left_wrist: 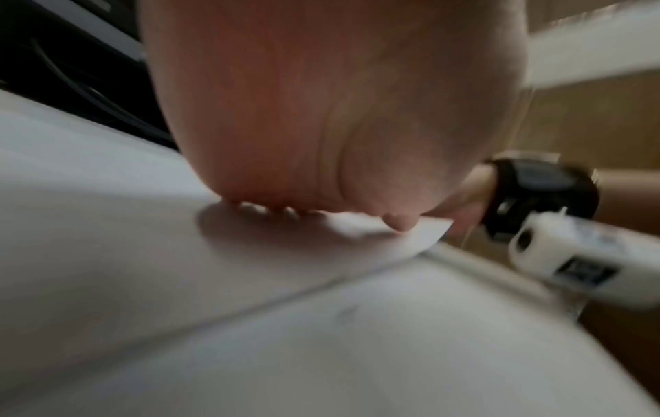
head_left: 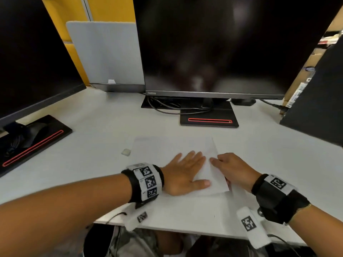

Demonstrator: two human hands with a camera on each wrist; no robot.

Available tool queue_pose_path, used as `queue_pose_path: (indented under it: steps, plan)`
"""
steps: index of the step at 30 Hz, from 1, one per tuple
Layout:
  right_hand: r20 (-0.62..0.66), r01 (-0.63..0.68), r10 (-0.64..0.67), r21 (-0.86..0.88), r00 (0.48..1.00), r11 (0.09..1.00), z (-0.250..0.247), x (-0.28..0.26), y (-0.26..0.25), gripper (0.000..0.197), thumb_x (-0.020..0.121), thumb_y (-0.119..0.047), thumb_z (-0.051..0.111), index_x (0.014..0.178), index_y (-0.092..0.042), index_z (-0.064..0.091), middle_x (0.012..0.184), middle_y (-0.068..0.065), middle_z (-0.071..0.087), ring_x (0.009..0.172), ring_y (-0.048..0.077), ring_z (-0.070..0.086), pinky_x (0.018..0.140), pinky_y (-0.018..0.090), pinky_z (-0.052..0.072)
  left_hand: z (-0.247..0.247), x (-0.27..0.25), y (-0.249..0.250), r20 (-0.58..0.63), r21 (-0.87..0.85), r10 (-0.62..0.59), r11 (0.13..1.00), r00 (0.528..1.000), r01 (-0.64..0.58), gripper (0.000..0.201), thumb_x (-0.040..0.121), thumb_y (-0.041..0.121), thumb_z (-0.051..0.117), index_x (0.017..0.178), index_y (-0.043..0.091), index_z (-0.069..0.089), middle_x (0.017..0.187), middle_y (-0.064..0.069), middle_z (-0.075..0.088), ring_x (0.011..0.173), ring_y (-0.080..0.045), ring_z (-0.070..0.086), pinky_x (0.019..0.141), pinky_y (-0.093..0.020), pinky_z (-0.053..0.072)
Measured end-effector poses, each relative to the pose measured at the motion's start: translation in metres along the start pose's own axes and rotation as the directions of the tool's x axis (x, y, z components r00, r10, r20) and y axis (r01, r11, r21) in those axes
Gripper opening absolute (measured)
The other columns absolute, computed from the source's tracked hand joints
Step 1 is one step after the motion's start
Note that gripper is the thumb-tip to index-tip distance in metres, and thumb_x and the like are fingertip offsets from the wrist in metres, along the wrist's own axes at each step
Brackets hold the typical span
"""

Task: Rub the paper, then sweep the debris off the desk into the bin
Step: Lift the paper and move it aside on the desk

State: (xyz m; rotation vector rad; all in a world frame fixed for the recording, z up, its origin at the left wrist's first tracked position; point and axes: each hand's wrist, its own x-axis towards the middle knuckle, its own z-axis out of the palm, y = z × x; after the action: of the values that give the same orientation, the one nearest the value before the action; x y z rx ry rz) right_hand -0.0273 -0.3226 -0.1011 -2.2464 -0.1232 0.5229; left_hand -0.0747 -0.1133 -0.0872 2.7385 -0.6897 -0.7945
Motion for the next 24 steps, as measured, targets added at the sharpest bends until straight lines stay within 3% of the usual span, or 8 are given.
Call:
queue_pose_path:
  steps: [3, 6, 8, 11, 13, 16, 20, 24]
  plan:
    - [-0.023, 0.000, -0.001, -0.025, 1.000, 1.000, 0.000, -0.003, -0.001, 0.044, 0.111, -0.032, 0.052, 0.074, -0.011, 0.043, 0.070, 0.009, 0.044, 0.062, 0.022, 0.045, 0.060, 0.033, 0.035, -0.006, -0.003, -0.054, -0.067, 0.129, -0.196, 0.971, 0.978, 0.203, 0.096, 0.097, 0.082, 0.016, 0.165, 0.026, -0.022, 0.172, 0.003, -0.030, 0.159, -0.020, -0.028, 0.130, -0.051, -0.013]
    - [-0.055, 0.021, -0.021, -0.007, 0.998, 1.000, 0.002, -0.008, -0.003, 0.048, 0.111, -0.029, 0.052, 0.070, -0.018, 0.030, 0.065, -0.001, 0.031, 0.057, 0.016, 0.032, 0.054, 0.028, 0.026, -0.018, -0.008, -0.077, -0.204, 0.130, -0.417, 0.885, 0.886, 0.447, 0.103, 0.094, 0.084, 0.010, 0.165, 0.016, -0.020, 0.173, -0.006, -0.026, 0.160, -0.027, -0.025, 0.131, -0.051, -0.010]
    - [-0.065, 0.029, -0.028, 0.018, 0.997, 0.999, 0.003, -0.006, 0.000, 0.049, 0.111, -0.029, 0.053, 0.071, -0.019, 0.029, 0.065, -0.002, 0.029, 0.056, 0.015, 0.029, 0.054, 0.029, 0.025, -0.012, -0.014, -0.053, -0.221, 0.147, -0.222, 0.955, 0.950, 0.258, 0.097, 0.099, 0.078, 0.015, 0.165, 0.017, -0.020, 0.173, -0.005, -0.027, 0.159, -0.024, -0.027, 0.131, -0.048, -0.010]
    - [-0.068, 0.037, -0.035, 0.033, 0.997, 0.999, 0.002, -0.007, 0.004, 0.047, 0.111, -0.031, 0.053, 0.072, -0.018, 0.030, 0.066, 0.000, 0.031, 0.058, 0.018, 0.032, 0.054, 0.027, 0.027, 0.008, -0.034, -0.021, 0.000, 0.116, 0.033, 0.993, 0.999, -0.033, 0.095, 0.099, 0.079, 0.020, 0.164, 0.025, -0.024, 0.170, 0.007, -0.032, 0.156, -0.012, -0.032, 0.130, -0.041, -0.016]
    - [-0.070, 0.037, -0.034, 0.039, 0.997, 0.999, 0.002, -0.011, 0.003, 0.048, 0.111, -0.031, 0.053, 0.072, -0.018, 0.029, 0.065, -0.001, 0.030, 0.057, 0.017, 0.031, 0.052, 0.025, 0.026, -0.001, -0.040, -0.043, -0.039, 0.112, -0.090, 0.989, 0.995, 0.094, 0.096, 0.099, 0.079, 0.021, 0.166, 0.023, -0.018, 0.172, 0.005, -0.027, 0.158, -0.015, -0.027, 0.131, -0.044, -0.013]
    - [-0.051, 0.017, -0.013, 0.069, 0.999, 0.997, 0.001, -0.017, 0.003, 0.049, 0.111, -0.032, 0.054, 0.071, -0.017, 0.031, 0.064, 0.001, 0.032, 0.057, 0.018, 0.036, 0.056, 0.030, 0.030, -0.036, -0.052, -0.090, -0.326, 0.079, -0.257, 0.952, 0.910, 0.297, 0.074, 0.107, 0.057, 0.035, 0.167, 0.017, 0.021, 0.177, -0.005, 0.005, 0.164, -0.023, 0.007, 0.132, -0.042, 0.009]
    - [0.050, -0.074, 0.063, 0.259, 0.997, 0.963, -0.006, -0.032, -0.001, 0.041, 0.108, -0.031, 0.062, 0.079, -0.002, 0.056, 0.065, 0.005, 0.064, 0.056, 0.016, 0.068, 0.054, 0.023, 0.053, -0.042, -0.081, -0.130, -0.382, 0.048, -0.388, 0.898, 0.839, 0.437, 0.036, 0.105, 0.022, 0.048, 0.138, 0.023, 0.063, 0.144, -0.004, 0.058, 0.126, -0.029, 0.059, 0.104, -0.039, 0.049]
    - [0.085, -0.134, 0.126, 0.097, 0.988, 0.986, -0.026, -0.041, -0.009, 0.039, 0.102, -0.036, 0.071, 0.102, 0.002, 0.067, 0.074, 0.013, 0.078, 0.066, 0.027, 0.078, 0.065, 0.034, 0.064, -0.022, -0.090, -0.144, -0.435, 0.068, -0.428, 0.862, 0.793, 0.502, 0.012, 0.098, 0.022, 0.059, 0.093, 0.017, 0.069, 0.096, -0.002, 0.070, 0.081, -0.024, 0.063, 0.071, -0.034, 0.050]
